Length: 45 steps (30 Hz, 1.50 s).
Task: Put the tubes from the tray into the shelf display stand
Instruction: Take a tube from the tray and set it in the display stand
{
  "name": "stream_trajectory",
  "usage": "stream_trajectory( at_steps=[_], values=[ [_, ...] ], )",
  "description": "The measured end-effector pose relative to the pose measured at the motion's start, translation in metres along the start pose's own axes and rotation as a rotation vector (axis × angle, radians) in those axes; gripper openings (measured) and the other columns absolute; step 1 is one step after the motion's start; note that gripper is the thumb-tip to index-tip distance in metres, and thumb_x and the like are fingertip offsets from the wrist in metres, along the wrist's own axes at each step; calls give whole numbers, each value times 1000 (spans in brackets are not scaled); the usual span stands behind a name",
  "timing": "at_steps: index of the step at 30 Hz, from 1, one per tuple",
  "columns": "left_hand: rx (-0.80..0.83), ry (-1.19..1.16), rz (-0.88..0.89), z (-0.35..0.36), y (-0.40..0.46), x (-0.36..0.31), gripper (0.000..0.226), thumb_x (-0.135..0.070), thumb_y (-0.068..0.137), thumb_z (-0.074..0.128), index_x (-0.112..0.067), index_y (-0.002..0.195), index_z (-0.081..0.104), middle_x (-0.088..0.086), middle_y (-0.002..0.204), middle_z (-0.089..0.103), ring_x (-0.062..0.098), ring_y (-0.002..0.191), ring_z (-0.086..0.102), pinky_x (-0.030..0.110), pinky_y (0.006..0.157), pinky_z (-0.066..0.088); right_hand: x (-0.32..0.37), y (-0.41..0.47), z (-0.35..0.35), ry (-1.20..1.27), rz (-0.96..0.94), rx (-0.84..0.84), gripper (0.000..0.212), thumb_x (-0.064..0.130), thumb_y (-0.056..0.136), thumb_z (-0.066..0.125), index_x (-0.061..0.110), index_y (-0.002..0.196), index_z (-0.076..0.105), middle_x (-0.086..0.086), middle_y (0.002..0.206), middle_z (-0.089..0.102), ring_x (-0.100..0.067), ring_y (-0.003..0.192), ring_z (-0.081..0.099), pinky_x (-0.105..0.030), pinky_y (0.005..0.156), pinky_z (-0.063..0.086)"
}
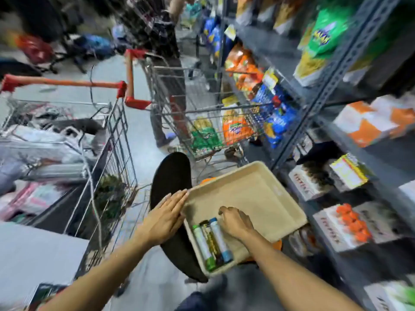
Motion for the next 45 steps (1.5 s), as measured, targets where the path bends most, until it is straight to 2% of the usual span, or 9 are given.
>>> stream_trajectory(
  at_steps=[4, 9, 14, 22, 26, 30, 36, 40, 45],
  values=[
    [18, -43, -110, 16, 2, 15, 59, -39, 96, 33, -8, 146, 27, 11, 151, 35, 21, 140, 29, 34, 117, 13, -5, 20, 34, -34, 9, 179, 28, 18, 87, 47, 12, 114, 53, -18, 116, 62, -35, 102, 60, -39, 80, 50],
    [28, -80, -151, 25, -1, 29, 60, -37, 98, 41, -12, 148, 20, 10, 153, 30, 20, 143, 21, 37, 119, 14, 3, 48, 69, -78, -3, 301, 50, 19, 90, 48, 19, 139, 35, -18, 132, 49, -37, 117, 52, -43, 91, 46],
    [23, -72, -162, 26, 1, 29, 60, -35, 97, 43, -9, 147, 23, 12, 152, 32, 23, 142, 22, 38, 119, 13, 22, 62, 78, -186, 0, 291, 34, 12, 92, 40, 11, 122, 55, -18, 126, 54, -37, 113, 54, -43, 89, 47],
    [32, -39, -175, 31, -2, 33, 61, -39, 96, 42, -8, 146, 26, 13, 150, 36, 24, 143, 21, 40, 119, 13, 21, 64, 83, -159, 86, 392, 32, 10, 91, 46, 3, 121, 53, -19, 124, 56, -37, 110, 56, -38, 79, 44],
    [31, -26, -174, 31, 0, 33, 61, -40, 96, 42, -8, 145, 27, 12, 149, 38, 24, 143, 21, 41, 119, 14, 33, 61, 78, -205, 92, 415, 36, 11, 90, 47, 3, 124, 54, -18, 130, 54, -36, 117, 53, -40, 89, 47],
    [48, -13, -186, 34, -1, 33, 62, -43, 95, 39, -8, 145, 28, 10, 149, 38, 23, 143, 20, 41, 118, 14, 55, 55, 62, -238, 76, 357, 40, 5, 90, 47, 5, 130, 51, -14, 137, 51, -32, 125, 50, -39, 95, 46],
    [83, 21, -206, 32, 0, 26, 73, -55, 90, 20, -9, 146, 26, 8, 152, 33, 21, 144, 17, 42, 118, 13, 48, 25, -9, -201, 53, 225, 39, -1, 85, 55, 0, 124, 55, -20, 132, 54, -37, 121, 52, -41, 92, 49],
    [82, 41, -79, 12, 40, -17, 75, -54, 88, 15, -7, 146, 26, 10, 154, 29, 22, 144, 17, 42, 118, 12, 31, -4, -106, -254, 29, 104, 26, 5, 87, 58, 0, 113, 61, -19, 122, 62, -35, 112, 58, -36, 74, 46],
    [-75, -15, 185, -69, 149, -126, 67, -44, 92, 23, -6, 146, 23, 14, 155, 24, 26, 144, 17, 46, 118, 15, 5, -72, -251, -347, 91, -13, 29, 10, 86, 64, 2, 113, 62, -18, 124, 60, -30, 116, 58, -36, 92, 48]
  ],
)
Point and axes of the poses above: each hand's wrist, its own y-axis towards the middle knuckle, its own z-axis out of the palm, x = y × z, the point moved 10 cm from there along y, towards the middle knuckle
